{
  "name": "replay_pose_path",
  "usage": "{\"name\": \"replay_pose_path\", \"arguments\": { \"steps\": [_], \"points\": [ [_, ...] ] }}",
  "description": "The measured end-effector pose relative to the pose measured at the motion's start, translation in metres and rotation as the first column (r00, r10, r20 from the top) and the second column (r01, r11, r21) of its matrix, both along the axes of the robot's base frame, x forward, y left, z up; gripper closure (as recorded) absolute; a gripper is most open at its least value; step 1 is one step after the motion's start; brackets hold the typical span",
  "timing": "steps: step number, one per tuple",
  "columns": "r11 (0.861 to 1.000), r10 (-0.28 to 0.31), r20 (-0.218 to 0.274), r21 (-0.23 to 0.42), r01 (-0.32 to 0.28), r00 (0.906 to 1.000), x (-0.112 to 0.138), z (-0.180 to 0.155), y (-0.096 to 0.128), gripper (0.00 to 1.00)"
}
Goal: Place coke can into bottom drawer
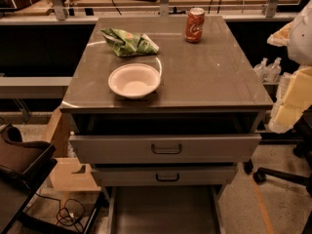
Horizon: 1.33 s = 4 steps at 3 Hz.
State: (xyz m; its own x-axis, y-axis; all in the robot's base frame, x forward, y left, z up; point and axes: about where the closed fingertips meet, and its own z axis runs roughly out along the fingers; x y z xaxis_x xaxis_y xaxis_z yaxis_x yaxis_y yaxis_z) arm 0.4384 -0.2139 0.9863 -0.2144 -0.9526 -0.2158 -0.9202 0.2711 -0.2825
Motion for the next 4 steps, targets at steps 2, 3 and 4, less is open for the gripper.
{"name": "replay_pose_path", "arguments": {
  "steps": [2,3,4],
  "points": [
    [0.997,-0.060,0.047,0.048,0.058,0.9971,0.024,-0.007,-0.007,0.00],
    [0.979,-0.160,0.127,0.149,0.141,0.9789,0.079,-0.019,-0.018,0.00],
    [0.925,-0.278,0.220,0.325,0.198,0.9351,0.156,-0.033,-0.022,0.00]
  ]
}}
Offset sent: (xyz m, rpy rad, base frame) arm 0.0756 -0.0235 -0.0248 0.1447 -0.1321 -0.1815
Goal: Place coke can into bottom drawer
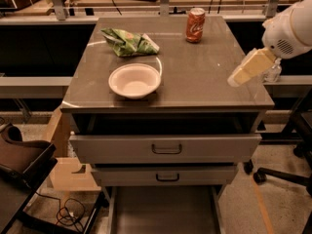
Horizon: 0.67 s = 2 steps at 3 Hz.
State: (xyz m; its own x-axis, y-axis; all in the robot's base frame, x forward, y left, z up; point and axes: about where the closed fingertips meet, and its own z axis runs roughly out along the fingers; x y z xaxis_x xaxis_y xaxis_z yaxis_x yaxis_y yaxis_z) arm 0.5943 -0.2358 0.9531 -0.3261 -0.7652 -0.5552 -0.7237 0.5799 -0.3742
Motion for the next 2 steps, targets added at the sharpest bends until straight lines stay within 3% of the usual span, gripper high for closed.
{"name": "replay_pose_path", "arguments": {
  "steps": [1,2],
  "points": [
    [0.989,-0.043,0.091,0.147,0.029,0.9949,0.045,-0.013,0.006,0.00],
    [0.953,-0.095,0.189,0.301,0.034,0.9774,0.087,-0.019,0.013,0.00]
  ]
}}
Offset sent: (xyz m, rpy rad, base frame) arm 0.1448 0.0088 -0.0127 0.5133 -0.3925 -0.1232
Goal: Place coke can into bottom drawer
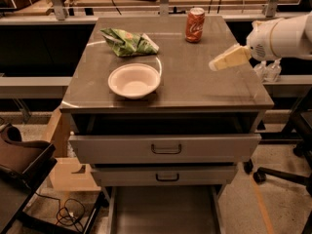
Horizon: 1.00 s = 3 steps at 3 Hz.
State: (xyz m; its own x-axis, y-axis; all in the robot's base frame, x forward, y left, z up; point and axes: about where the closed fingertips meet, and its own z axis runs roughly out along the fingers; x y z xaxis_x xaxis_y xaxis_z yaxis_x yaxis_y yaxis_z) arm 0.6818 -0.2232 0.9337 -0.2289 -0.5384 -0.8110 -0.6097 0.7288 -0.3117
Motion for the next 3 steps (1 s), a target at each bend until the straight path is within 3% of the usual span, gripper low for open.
{"name": "replay_pose_path", "arguments": {
  "steps": [1,2,3],
  "points": [
    [0.994,-0.017,0.092,0.111,0.006,0.9956,0.036,0.003,0.009,0.00],
    [0.993,-0.016,0.093,0.114,0.006,0.9955,0.037,0.002,0.010,0.00],
    [0.984,-0.025,0.133,0.178,0.001,0.9908,0.062,-0.006,0.014,0.00]
  ]
}}
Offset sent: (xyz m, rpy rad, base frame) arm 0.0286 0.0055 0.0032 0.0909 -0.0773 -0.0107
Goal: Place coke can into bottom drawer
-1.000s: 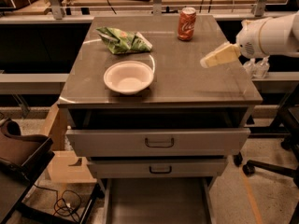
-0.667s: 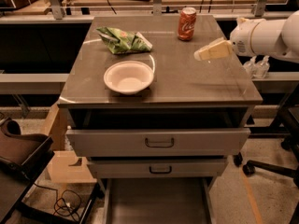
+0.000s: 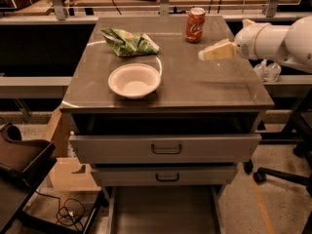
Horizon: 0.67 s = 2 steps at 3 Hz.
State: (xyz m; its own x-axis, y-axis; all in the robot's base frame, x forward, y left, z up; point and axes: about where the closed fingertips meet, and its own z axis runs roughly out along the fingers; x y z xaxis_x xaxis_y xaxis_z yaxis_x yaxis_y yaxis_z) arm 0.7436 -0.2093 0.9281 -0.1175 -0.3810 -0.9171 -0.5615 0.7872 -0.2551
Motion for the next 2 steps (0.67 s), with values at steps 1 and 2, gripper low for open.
{"name": "replay_pose_path", "arguments": {
  "steps": [1,2],
  "points": [
    [0.995,0.002,0.060,0.097,-0.008,0.9982,0.044,-0.011,0.003,0.00],
    [0.985,0.007,0.101,0.169,-0.024,0.9949,0.083,-0.020,0.007,0.00]
  ]
}}
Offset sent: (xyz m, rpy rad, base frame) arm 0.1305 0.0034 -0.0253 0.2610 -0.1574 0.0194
